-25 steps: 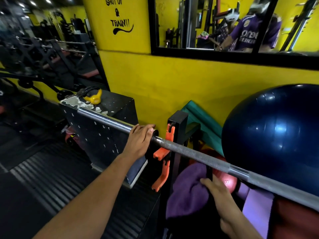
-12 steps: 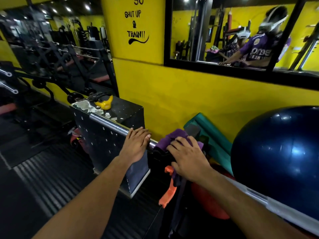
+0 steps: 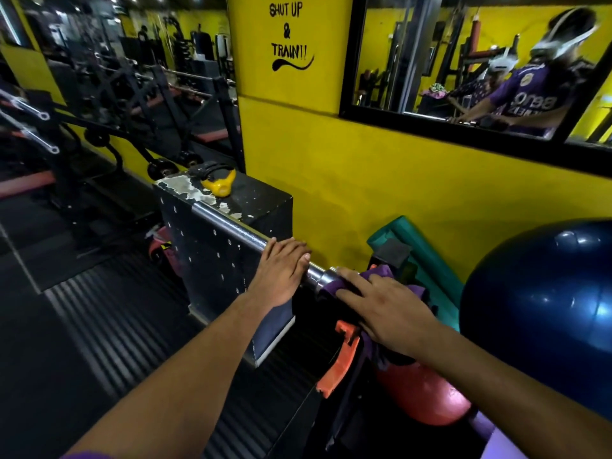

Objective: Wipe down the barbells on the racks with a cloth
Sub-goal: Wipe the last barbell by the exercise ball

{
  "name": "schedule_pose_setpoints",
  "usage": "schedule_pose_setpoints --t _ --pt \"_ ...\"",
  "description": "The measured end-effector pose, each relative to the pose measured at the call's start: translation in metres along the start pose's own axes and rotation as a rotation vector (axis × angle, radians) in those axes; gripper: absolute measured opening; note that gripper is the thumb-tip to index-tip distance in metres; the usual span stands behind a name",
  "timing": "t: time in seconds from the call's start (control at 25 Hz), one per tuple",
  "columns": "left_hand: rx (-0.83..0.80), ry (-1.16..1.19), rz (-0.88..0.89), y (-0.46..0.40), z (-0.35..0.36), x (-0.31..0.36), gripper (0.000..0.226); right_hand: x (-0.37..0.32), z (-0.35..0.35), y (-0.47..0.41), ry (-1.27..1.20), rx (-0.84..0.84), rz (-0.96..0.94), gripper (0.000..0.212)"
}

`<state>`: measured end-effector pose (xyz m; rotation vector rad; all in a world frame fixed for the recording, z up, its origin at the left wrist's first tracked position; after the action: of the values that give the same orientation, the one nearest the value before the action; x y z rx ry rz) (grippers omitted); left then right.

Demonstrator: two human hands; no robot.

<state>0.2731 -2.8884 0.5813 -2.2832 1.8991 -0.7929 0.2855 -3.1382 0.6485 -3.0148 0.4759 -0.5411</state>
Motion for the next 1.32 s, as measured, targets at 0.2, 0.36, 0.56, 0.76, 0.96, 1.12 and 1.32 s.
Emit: schedule_pose_setpoints --t 0.2,0.36,0.56,0.76,0.96,1.12,1.32 --pt "0.008 0.008 0.017 0.001 0.000 -0.003 0.061 -0.013 0.000 -0.005 -0.028 -0.089 0.146 0.045" --pt "-0.029 -0.005 0.018 0.000 -0.002 -0.001 0.062 -0.021 -0.020 -0.017 -0.034 -0.086 0.339 0.034" --pt "-0.165 -0.013 0.093 -0.007 -0.012 -0.014 0.084 -0.014 -0.044 -0.033 -0.179 -0.161 0.411 0.025" --pt "-0.081 -0.027 -0.013 -0.016 -0.026 -0.058 0.101 -0.025 -0.046 -0.061 -0.340 0.210 0.403 0.046" --pt "-0.016 -0.026 0.024 -0.014 -0.015 -0.063 0.101 -0.061 0.000 -0.093 -0.193 -0.192 0.558 0.076" --pt "-0.016 -0.010 0.037 -0.024 -0.014 -0.061 0.080 -0.011 -0.021 -0.116 -0.549 -0.271 0.690 0.043" --pt "0.084 -0.042 0.068 -0.036 -0.012 -0.057 0.067 0.014 -0.028 -0.132 -1.081 -0.468 0.818 0.029"
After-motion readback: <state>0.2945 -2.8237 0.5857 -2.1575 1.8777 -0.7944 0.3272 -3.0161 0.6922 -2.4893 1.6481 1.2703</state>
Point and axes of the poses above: each hand's wrist, its own y-axis away from the middle knuckle, its own z-axis out of the palm, x = y × z, the point moved 2 cm from there along -y, towards the middle knuckle, and after that the axes turned 5 degrees about -z, right-handed, at the moved point
